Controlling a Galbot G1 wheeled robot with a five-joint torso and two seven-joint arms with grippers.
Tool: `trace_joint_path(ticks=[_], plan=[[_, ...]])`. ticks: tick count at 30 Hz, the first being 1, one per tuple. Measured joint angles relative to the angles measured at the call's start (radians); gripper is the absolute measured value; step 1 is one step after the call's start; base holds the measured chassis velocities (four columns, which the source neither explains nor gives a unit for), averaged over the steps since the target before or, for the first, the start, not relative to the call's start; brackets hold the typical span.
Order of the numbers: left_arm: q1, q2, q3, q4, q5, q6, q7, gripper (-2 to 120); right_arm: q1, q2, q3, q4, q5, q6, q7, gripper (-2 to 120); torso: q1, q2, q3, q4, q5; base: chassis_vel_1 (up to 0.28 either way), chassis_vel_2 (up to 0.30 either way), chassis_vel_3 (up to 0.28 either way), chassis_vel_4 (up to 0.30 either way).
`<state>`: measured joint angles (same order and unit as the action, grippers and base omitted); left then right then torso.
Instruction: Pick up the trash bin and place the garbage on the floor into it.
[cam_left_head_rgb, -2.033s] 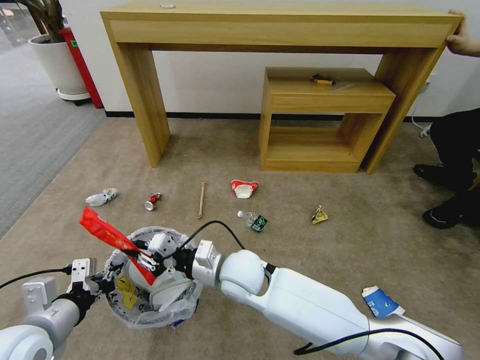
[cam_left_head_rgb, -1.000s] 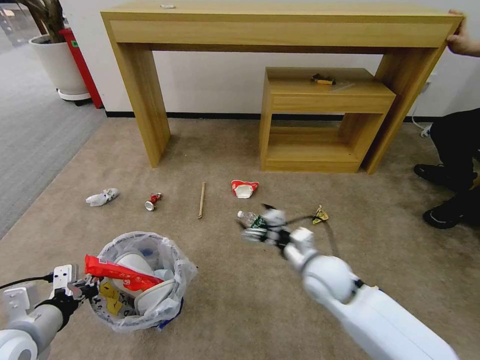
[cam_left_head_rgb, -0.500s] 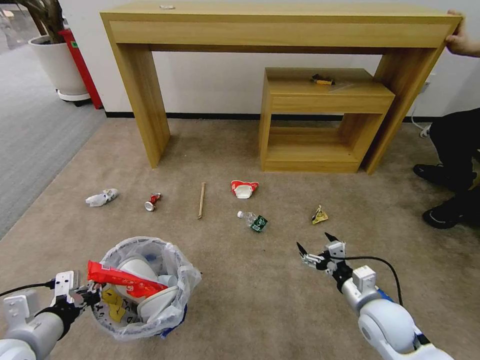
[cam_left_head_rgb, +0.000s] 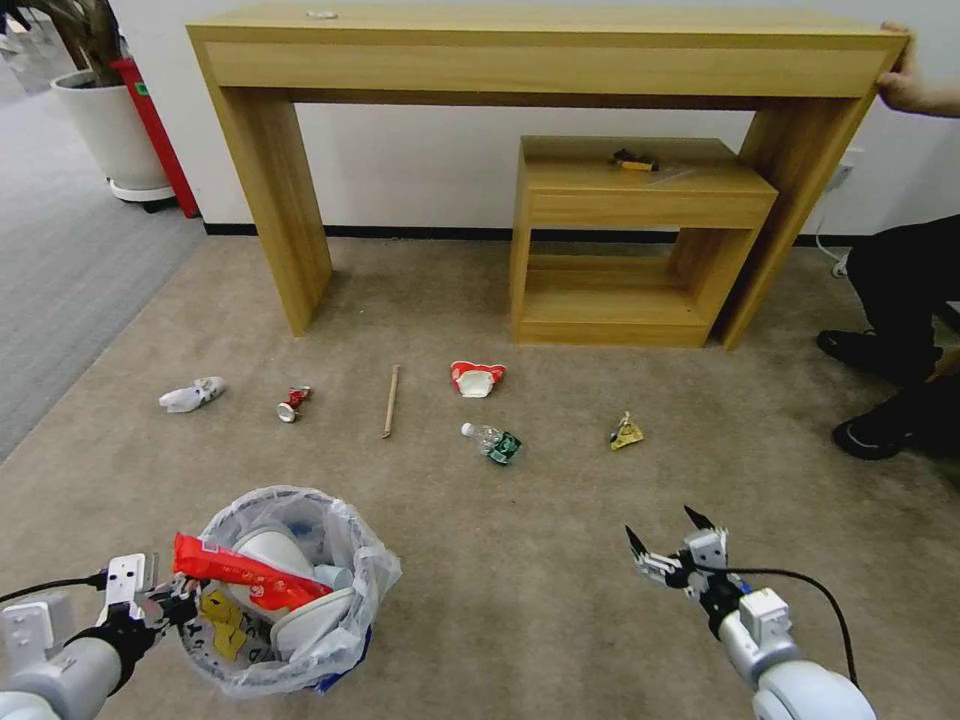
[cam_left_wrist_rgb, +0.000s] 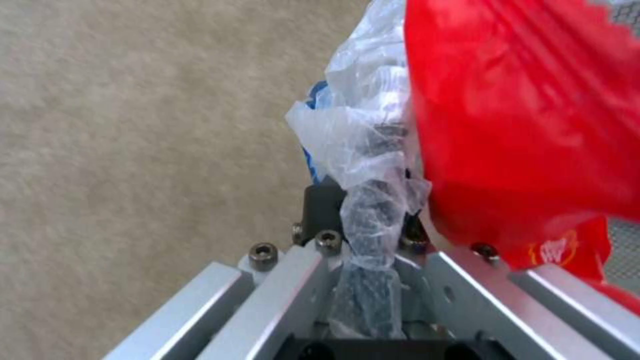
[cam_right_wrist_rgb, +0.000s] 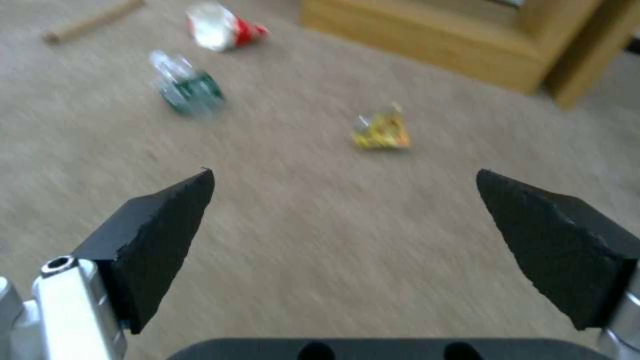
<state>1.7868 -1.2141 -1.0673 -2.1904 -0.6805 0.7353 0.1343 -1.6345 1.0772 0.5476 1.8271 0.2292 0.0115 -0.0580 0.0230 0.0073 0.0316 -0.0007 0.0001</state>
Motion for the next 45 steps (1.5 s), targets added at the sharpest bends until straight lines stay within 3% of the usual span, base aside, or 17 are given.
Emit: trace_joint_path(ticks=[4, 7, 17, 29, 45], plan=[[0.006, -0.003, 0.001, 0.000, 0.001, 0.000, 0.001, 0, 0.000, 0.015, 0.013, -0.079, -0.001, 0.015, -0.008, 100, 0.000, 0.000, 0.000, -0.0003, -0.0010, -0.256, -0.264, 0.242, 0.248], [0.011, -0.006, 0.001, -0.006, 0.002, 0.000, 0.001, 0, 0.013, 0.024, 0.008, -0.142, -0.001, 0.022, -0.004, 100, 0.000, 0.000, 0.000, 0.0001, 0.0003, -0.261, -0.243, 0.245, 0.248], [0.036, -0.010, -0.012, -0.023, 0.004, 0.000, 0.003, 0, 0.098, 0.063, -0.061, -0.371, 0.006, 0.019, -0.032, 100, 0.000, 0.000, 0.000, 0.0000, -0.0008, -0.098, -0.111, 0.112, 0.090], [0.027, -0.009, -0.002, -0.030, 0.010, 0.000, 0.001, 0, 0.197, 0.110, -0.103, -0.467, 0.023, -0.006, -0.088, 100, 0.000, 0.000, 0.000, -0.0001, -0.0005, 0.017, 0.020, -0.012, -0.007], [0.024, 0.003, -0.006, -0.033, 0.004, 0.000, 0.001, 0, 0.247, 0.134, -0.116, -0.531, 0.040, -0.068, -0.041, 98, 0.000, 0.000, 0.000, 0.0001, -0.0004, 0.000, 0.000, 0.000, 0.000]])
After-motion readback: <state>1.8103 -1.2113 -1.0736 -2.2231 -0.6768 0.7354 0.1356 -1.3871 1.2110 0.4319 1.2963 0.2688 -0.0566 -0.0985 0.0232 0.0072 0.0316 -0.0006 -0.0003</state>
